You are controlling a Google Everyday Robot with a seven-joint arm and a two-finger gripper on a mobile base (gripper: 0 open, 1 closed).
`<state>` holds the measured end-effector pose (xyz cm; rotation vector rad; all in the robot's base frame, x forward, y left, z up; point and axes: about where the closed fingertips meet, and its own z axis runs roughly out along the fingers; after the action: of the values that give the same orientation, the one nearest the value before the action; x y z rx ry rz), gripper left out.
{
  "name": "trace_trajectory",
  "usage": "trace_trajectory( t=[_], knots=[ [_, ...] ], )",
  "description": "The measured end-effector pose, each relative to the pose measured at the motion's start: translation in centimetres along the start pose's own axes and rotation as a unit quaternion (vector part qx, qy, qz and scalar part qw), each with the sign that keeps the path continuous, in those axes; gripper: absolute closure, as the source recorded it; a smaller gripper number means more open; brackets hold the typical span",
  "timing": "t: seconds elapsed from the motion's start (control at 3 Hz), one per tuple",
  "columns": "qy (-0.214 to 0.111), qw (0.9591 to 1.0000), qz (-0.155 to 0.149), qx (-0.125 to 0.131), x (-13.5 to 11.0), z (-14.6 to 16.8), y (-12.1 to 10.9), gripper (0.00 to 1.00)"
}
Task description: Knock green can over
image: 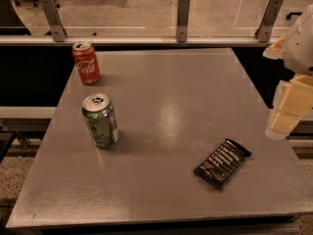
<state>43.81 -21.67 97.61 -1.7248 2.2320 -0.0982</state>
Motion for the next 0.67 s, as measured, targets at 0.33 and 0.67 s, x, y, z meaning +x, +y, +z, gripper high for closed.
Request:
trace_trajectory(
  t=[0.33, 0.67],
  knots=[
    [-0.001, 1.0000, 0.000, 0.001, -0.1, -0.1, 0.0, 0.00],
    [-0.026, 0.9995, -0.015, 0.004, -1.9, 0.6, -0.6, 0.00]
  ],
)
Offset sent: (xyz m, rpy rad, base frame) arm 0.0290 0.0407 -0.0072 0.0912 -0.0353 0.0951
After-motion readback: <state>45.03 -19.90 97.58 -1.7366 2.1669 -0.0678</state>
